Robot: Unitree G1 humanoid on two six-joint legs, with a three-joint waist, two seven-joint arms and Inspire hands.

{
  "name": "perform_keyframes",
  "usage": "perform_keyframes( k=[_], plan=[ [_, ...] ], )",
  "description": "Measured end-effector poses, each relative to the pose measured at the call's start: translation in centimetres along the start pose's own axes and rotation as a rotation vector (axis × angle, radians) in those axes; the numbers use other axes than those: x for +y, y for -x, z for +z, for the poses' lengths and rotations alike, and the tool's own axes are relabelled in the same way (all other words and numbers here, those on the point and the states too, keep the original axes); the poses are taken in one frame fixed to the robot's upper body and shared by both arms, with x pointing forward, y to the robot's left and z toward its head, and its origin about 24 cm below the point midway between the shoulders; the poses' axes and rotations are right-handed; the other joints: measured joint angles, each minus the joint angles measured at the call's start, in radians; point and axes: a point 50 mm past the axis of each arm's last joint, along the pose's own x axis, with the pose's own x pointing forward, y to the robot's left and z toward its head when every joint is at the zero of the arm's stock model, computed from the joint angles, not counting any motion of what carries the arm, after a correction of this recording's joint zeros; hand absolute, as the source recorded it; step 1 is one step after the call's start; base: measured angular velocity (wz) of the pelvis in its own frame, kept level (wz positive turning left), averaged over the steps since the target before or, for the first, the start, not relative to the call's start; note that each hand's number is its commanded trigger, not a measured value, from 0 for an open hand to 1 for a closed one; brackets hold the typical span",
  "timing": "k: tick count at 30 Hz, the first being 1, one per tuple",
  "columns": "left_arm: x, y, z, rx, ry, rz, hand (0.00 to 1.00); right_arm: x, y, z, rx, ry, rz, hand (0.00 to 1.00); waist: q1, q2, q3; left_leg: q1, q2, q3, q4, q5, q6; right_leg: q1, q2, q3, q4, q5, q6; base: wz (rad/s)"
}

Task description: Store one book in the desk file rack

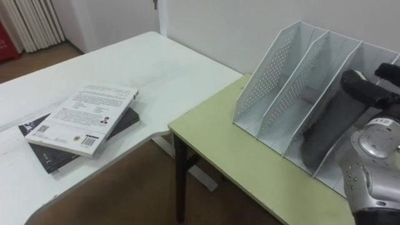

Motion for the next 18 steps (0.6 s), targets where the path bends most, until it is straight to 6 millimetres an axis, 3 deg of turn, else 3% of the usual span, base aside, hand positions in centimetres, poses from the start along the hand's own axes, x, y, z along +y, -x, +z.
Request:
perform_keyframes(
  k=[10,18],
  plan=[
    [0.0,0.0,0.0,-0.001,-0.002,0.002,0.00,0.2,0.2,2.1,-0.108,0.013,0.005,0.00,0.006,-0.002,-0.0020,0.000,0.000,0.002,-0.002,0.000,0.000,-0.003,0.002,0.009,0.000,0.000,0.000,-0.01],
    [0.2,0.0,-0.1,-0.009,-0.015,0.012,0.00,1.5,2.2,6.5,-0.316,-0.068,0.060,0.00,0.009,-0.008,0.0027,0.003,0.001,0.003,0.000,0.000,0.000,0.002,0.003,0.011,-0.001,0.000,-0.001,0.00]
  ],
)
